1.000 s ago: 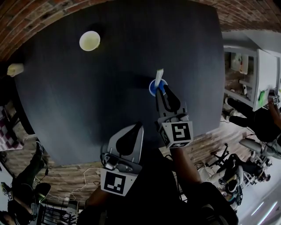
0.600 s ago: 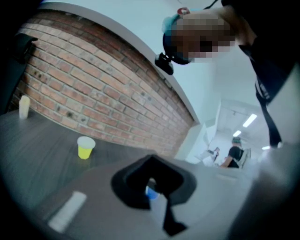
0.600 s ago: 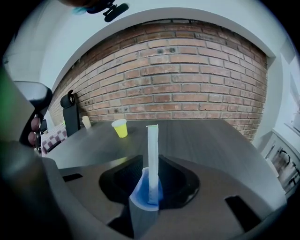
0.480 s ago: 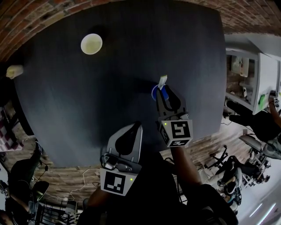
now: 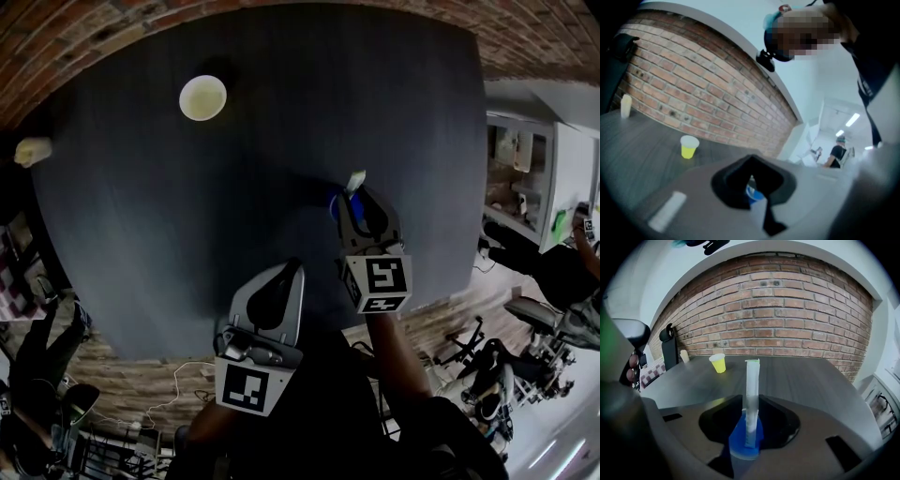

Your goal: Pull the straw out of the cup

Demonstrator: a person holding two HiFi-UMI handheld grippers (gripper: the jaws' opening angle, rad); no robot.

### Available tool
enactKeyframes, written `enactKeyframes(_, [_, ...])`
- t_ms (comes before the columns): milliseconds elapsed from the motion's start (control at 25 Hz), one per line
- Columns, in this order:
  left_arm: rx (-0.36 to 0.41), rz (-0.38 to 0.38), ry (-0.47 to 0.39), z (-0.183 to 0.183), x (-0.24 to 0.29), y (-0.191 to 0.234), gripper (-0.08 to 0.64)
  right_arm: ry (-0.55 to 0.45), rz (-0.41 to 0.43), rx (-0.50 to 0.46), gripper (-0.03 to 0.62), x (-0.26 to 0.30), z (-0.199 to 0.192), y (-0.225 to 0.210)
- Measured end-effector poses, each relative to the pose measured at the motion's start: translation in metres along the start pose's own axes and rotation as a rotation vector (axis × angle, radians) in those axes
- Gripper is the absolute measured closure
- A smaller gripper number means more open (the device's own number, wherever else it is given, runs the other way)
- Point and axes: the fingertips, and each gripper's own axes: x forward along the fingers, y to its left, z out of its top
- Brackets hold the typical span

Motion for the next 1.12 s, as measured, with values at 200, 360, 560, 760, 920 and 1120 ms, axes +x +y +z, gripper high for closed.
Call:
enactKeyframes(200, [-0.006, 0.009, -0.003, 0.0, 0.0, 0.006, 0.555, 0.013, -0.011, -0.013, 0.499, 0.003, -0.001, -0.002])
enactKeyframes(360, [-0.008, 0.01, -0.005, 0.001, -0.003, 0.009, 0.555, 0.028, -0.019, -0.016, 0.513, 0.005, -0.001, -0.001])
enactKeyframes(560, [-0.012, 0.014, -0.009, 0.002, -0.006, 0.012, 0.555, 0.033, -0.027, -0.017, 0.538, 0.005, 0.0, 0.0])
enactKeyframes(760, [-0.012, 0.016, -0.014, 0.003, -0.008, 0.013, 0.555, 0.023, -0.031, -0.017, 0.549, 0.003, 0.0, 0.0])
enactKeyframes(920, [-0.011, 0.014, -0.019, 0.003, -0.01, 0.01, 0.555, 0.016, -0.033, -0.011, 0.552, 0.0, 0.001, -0.001])
enactKeyframes(1120, [-0.009, 0.01, -0.02, 0.003, -0.014, 0.006, 0.555, 0.001, -0.037, -0.007, 0.555, -0.006, 0.002, -0.002])
